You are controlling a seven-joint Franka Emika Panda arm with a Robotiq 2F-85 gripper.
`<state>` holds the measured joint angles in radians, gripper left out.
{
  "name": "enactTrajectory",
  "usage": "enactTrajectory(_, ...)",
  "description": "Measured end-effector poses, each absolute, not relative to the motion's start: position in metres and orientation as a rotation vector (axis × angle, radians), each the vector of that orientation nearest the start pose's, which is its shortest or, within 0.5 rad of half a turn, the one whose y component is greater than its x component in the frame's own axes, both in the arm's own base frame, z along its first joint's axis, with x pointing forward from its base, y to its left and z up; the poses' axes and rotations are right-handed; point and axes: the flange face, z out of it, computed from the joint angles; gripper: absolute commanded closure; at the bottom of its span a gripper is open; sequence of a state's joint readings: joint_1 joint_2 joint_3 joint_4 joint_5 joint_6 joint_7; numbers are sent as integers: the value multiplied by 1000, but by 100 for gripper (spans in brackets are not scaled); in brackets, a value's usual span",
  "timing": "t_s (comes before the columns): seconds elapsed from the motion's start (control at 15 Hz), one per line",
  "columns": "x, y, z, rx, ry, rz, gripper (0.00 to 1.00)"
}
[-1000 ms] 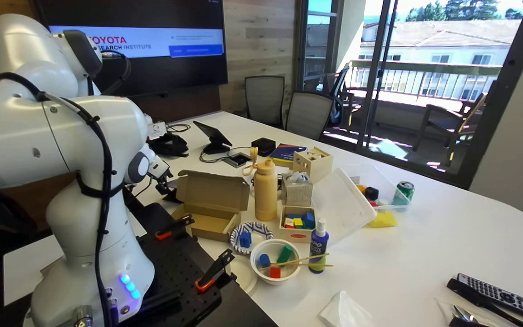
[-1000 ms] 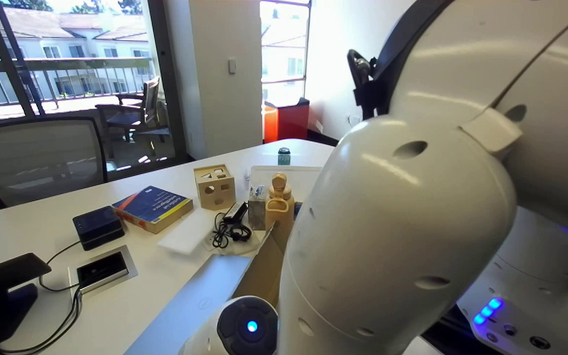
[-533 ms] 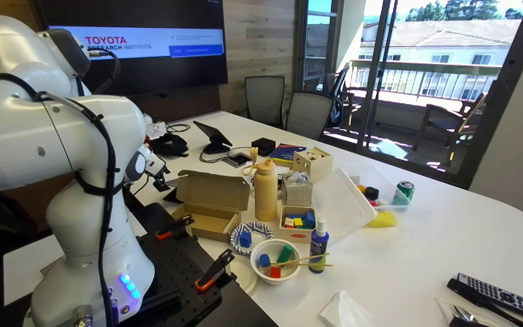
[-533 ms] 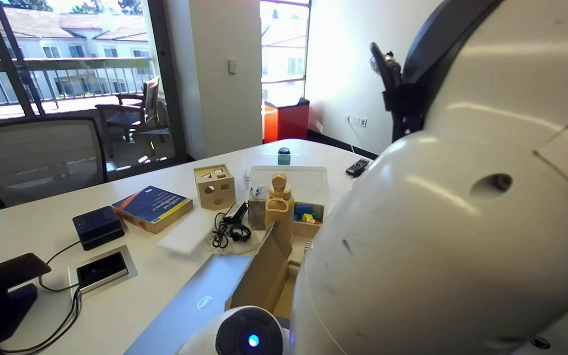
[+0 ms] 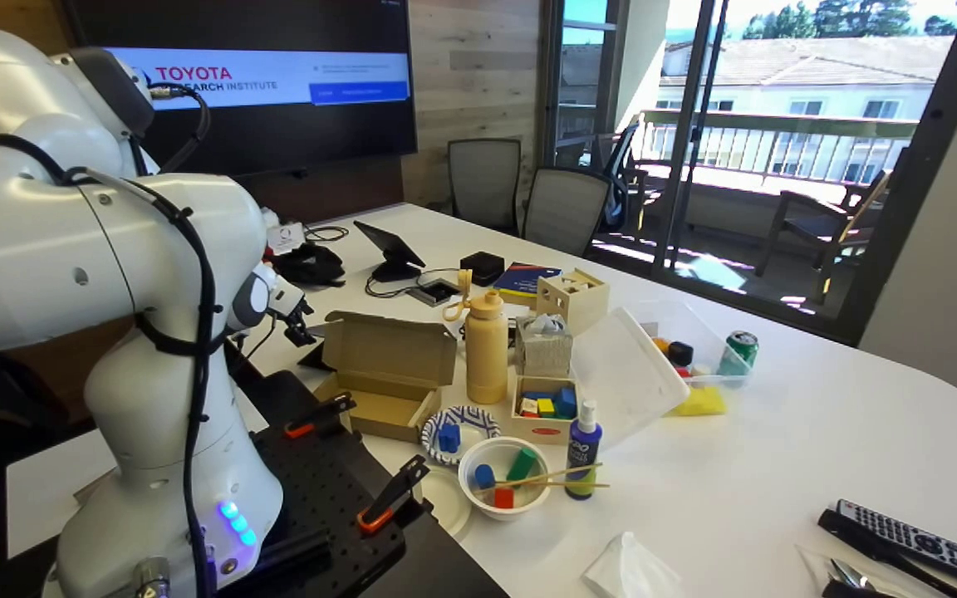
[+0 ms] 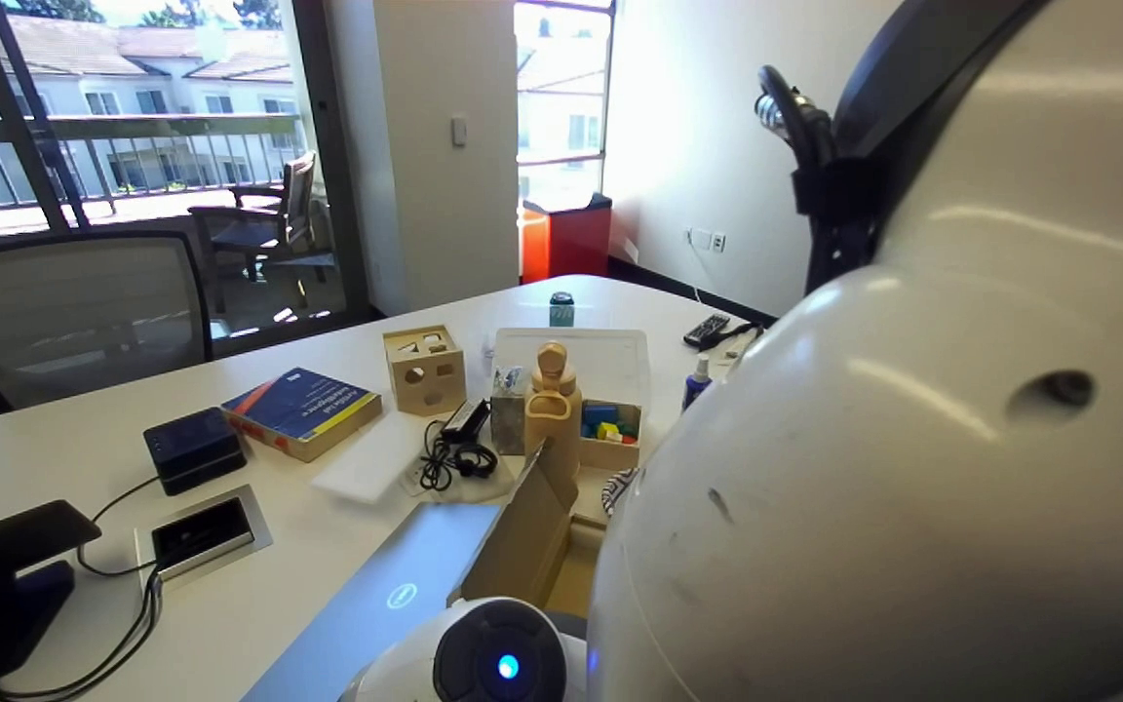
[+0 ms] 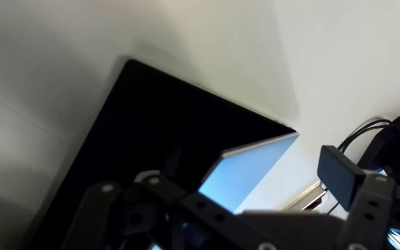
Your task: Open the laptop
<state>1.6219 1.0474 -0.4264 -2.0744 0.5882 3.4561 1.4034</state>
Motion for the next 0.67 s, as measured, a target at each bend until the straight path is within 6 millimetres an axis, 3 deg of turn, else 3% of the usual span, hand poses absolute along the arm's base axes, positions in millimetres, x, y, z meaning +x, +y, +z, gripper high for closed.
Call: enactTrajectory(0.67, 305, 468, 44, -2645, 534, -765, 0)
